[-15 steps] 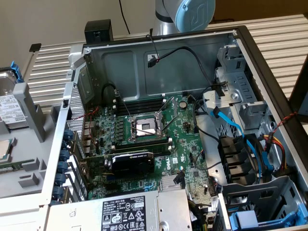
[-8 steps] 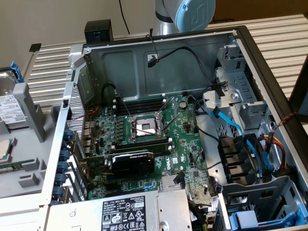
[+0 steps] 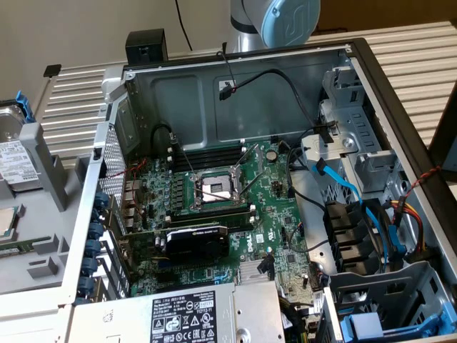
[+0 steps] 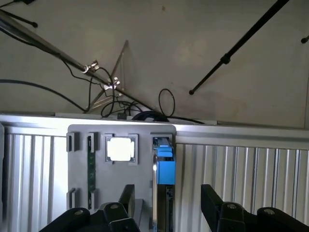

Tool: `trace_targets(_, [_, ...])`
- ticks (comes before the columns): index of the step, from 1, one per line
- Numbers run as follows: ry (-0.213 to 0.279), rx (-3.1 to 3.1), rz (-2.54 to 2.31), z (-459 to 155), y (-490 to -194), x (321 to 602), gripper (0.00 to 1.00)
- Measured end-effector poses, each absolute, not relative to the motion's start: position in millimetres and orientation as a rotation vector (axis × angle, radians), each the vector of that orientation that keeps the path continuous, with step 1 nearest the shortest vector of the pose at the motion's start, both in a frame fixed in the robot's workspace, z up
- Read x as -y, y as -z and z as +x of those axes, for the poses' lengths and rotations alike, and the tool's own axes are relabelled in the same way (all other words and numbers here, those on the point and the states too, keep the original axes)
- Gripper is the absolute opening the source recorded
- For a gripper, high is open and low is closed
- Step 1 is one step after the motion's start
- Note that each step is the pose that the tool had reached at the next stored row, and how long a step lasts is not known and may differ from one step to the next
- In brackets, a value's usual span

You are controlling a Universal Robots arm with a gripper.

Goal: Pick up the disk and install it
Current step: 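Pick up the disk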

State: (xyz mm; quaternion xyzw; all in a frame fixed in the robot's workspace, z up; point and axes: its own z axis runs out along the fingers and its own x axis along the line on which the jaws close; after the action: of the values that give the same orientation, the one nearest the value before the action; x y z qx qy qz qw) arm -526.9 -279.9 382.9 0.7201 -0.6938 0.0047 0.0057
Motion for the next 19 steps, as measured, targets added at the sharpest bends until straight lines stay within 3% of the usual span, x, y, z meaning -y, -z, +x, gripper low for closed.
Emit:
trace_targets(8, [0.023,2.2,2.283,-527.9,-375.1,291.3,0.65])
trace_targets(19, [0.034,2.197,2.279,-519.2,-356.8,286.4,0.65])
